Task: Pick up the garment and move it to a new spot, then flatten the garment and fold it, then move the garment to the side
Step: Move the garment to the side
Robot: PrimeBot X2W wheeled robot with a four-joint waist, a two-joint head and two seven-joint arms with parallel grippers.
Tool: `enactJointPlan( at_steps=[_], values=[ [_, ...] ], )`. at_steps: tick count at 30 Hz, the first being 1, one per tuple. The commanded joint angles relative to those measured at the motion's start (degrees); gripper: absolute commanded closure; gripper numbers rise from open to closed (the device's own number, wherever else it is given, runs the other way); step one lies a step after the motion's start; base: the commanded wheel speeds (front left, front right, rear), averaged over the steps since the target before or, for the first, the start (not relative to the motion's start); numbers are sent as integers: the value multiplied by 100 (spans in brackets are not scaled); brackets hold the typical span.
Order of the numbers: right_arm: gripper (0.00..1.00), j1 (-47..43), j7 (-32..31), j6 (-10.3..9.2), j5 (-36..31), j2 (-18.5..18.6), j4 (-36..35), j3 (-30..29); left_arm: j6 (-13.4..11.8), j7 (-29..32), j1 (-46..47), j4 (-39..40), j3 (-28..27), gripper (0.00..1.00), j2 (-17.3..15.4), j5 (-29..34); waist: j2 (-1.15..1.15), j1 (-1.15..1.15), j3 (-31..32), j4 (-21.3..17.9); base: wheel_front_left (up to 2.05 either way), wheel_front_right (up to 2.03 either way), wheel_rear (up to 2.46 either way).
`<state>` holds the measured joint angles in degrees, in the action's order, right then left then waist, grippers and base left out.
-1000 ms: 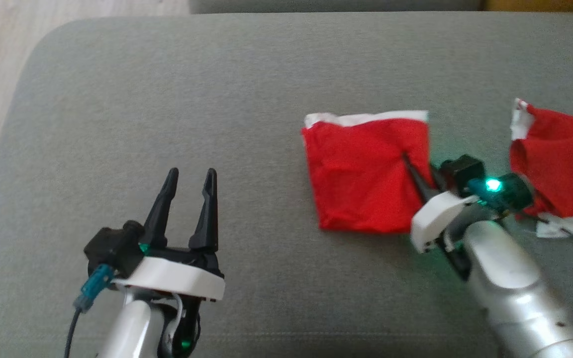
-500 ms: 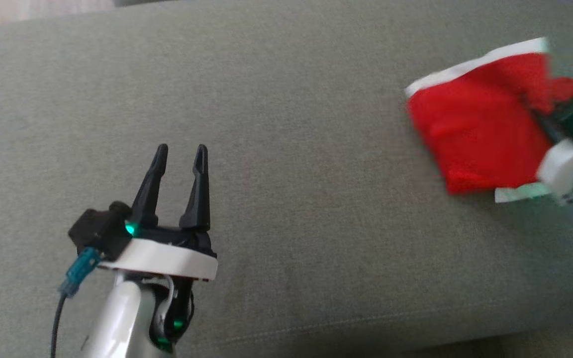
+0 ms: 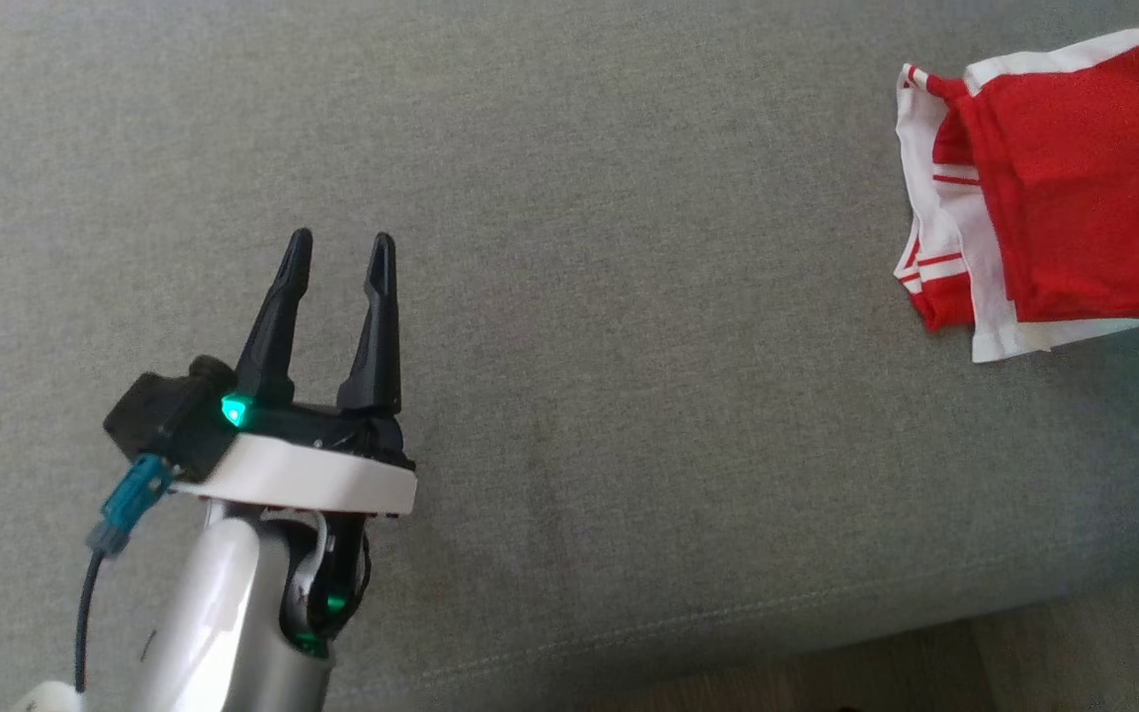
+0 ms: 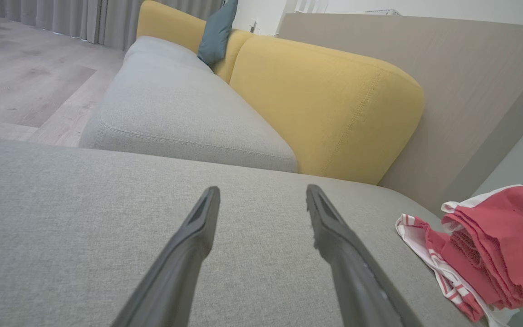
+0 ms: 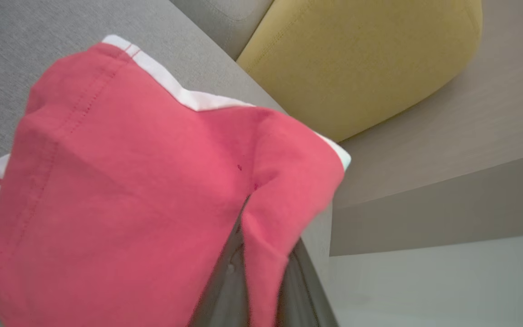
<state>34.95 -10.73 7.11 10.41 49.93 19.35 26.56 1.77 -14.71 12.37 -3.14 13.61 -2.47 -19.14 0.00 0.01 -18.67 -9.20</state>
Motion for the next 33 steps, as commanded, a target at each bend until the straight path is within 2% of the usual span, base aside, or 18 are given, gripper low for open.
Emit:
enactJointPlan(
  at_steps=[1, 6, 7, 8, 10, 25, 29, 30, 33],
  values=[
    [100, -175, -36, 37, -73, 164, -133, -182, 44, -29, 207, 182, -226, 0, -41, 59, 0, -1, -59, -20, 0, 0, 0],
    [100, -396, -95, 37, -244, -36, -226, -569, 98, -29, 241, 140, -270, 0, -41, 90, 0, -1, -122, -4, 0, 0, 0],
    [93, -436, -87, 37, -256, -87, -245, -661, 103, -29, 237, 128, -290, 0, -41, 96, 0, -1, -125, 0, 0, 0, 0],
    [69, -475, -86, 37, -273, -149, -266, -754, 107, -29, 229, 118, -314, 0, -41, 101, 0, -1, -124, 1, 0, 0, 0],
    [0, -557, -118, 37, -328, -268, -322, -921, 115, -29, 203, 98, -363, 0, -41, 104, 0, -1, -111, -3, 0, 0, 0],
    [0, -662, -101, 37, -801, -720, -853, -1699, 69, -29, 85, 21, -363, 0, -41, -21, 0, -1, 282, 192, 0, 0, 0],
    [0, -466, 77, 37, -803, -1154, -1064, -1812, 20, -29, 3, 30, -404, 0, -41, -55, 0, -1, 458, 281, 0, 0, 0],
    [0, -466, 77, 37, -803, -1154, -1064, -1812, 20, -29, 3, 30, -404, 0, -41, -55, 0, -1, 458, 281, 0, 0, 0],
    [0, -390, 273, 37, -759, -1622, -1233, -1762, -10, -29, -70, 39, -442, 0, -41, -69, 0, -1, 635, 347, 0, 0, 0]
  ],
)
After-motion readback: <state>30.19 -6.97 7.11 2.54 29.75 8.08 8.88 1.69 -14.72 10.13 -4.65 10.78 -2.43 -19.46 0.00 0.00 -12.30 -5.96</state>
